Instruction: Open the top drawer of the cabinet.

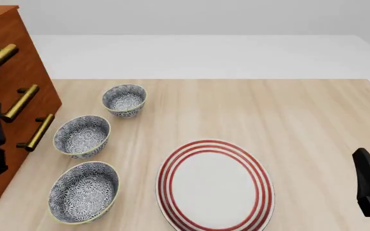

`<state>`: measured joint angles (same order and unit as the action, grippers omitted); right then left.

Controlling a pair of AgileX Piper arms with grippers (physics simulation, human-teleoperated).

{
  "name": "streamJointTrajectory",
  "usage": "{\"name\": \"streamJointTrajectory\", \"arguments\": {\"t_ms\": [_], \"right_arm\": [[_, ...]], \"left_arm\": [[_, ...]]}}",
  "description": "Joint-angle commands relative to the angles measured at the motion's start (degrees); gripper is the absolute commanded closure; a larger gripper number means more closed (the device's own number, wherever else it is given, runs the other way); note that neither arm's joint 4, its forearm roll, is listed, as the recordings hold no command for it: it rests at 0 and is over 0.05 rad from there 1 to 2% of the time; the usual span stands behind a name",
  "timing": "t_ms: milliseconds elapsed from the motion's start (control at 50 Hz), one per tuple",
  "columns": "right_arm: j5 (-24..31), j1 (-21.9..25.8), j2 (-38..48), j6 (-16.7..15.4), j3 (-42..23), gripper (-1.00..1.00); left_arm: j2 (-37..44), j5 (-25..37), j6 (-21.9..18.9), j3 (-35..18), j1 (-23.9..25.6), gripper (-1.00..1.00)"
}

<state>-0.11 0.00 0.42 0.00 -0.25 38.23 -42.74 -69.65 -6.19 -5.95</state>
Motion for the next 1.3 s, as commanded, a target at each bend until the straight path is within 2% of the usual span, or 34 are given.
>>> {"name": "streamJointTrajectory", "arguments": {"t_ms": [20,80,120,380,680,1020,1100,1120,1300], "right_arm": [[0.0,0.0,0.0,0.0,0.0,-1.00],[0.0,0.0,0.0,0.0,0.0,-1.00],[0.0,0.0,0.0,0.0,0.0,-1.00],[0.0,0.0,0.0,0.0,0.0,-1.00],[0.0,0.0,0.0,0.0,0.0,-1.00],[0.0,0.0,0.0,0.0,0.0,-1.00],[0.0,0.0,0.0,0.0,0.0,-1.00],[6.9,0.3,-0.4,0.0,-6.5,-1.00],[6.5,0.3,-0.4,0.0,-6.1,-1.00]], "left_arm": [[5.1,-3.3,-4.7,-0.5,-0.1,-1.00],[7.3,-5.3,-7.1,0.2,0.2,-1.00],[6.8,-3.7,-6.2,-0.8,0.0,-1.00],[8.5,-1.9,-8.9,-2.2,0.7,-1.00],[12.5,-4.1,-12.8,-2.9,-0.9,-1.00],[13.1,-2.5,-13.2,-4.3,-1.2,-1.00],[14.6,-3.8,-14.1,-4.1,-1.7,-1.00],[14.5,-3.7,-14.0,-4.3,-1.8,-1.00],[14.9,-3.1,-13.7,-4.9,-2.3,-1.00]]}}
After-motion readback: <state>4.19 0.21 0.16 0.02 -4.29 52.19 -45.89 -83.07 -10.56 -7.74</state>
